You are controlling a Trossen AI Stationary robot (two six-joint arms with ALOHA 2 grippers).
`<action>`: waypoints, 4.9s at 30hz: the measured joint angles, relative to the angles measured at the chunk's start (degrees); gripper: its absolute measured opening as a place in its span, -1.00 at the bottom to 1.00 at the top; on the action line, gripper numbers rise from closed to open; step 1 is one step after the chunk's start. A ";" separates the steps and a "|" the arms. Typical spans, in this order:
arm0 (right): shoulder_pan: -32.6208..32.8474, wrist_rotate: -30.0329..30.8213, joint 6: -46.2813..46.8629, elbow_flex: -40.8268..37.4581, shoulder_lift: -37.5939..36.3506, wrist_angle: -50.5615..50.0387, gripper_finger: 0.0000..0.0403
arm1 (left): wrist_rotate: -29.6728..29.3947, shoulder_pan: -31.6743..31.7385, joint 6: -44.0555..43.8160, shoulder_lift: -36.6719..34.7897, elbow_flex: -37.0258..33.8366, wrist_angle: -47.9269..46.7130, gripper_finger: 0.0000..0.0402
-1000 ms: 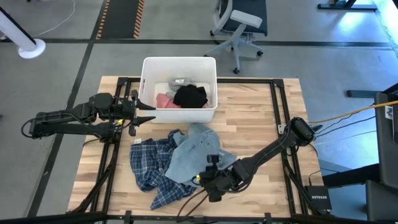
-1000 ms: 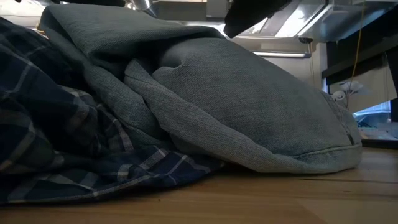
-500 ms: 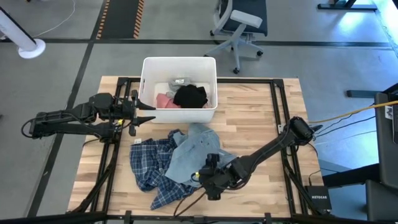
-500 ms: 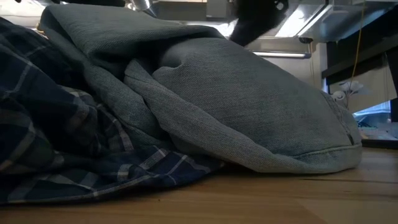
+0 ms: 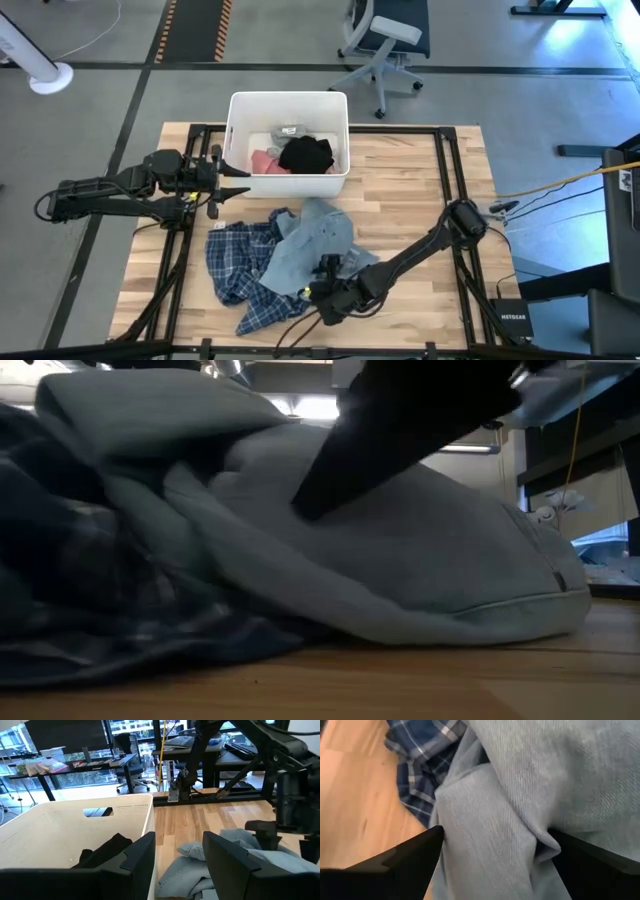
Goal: Sort clothes
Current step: Put the blue pants into the white bin
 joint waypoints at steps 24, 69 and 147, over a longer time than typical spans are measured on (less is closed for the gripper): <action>-3.73 11.18 -5.52 0.13 8.65 8.44 0.32 | -0.02 0.00 0.00 2.10 0.00 0.42 -0.21; 2.18 52.51 -8.75 44.96 2.52 -47.03 -0.72 | -0.02 0.00 0.44 -1.44 0.00 -0.28 -0.21; -44.33 0.51 -42.87 45.11 -2.84 -28.52 0.28 | -0.04 0.00 1.49 -1.88 0.02 0.22 -0.21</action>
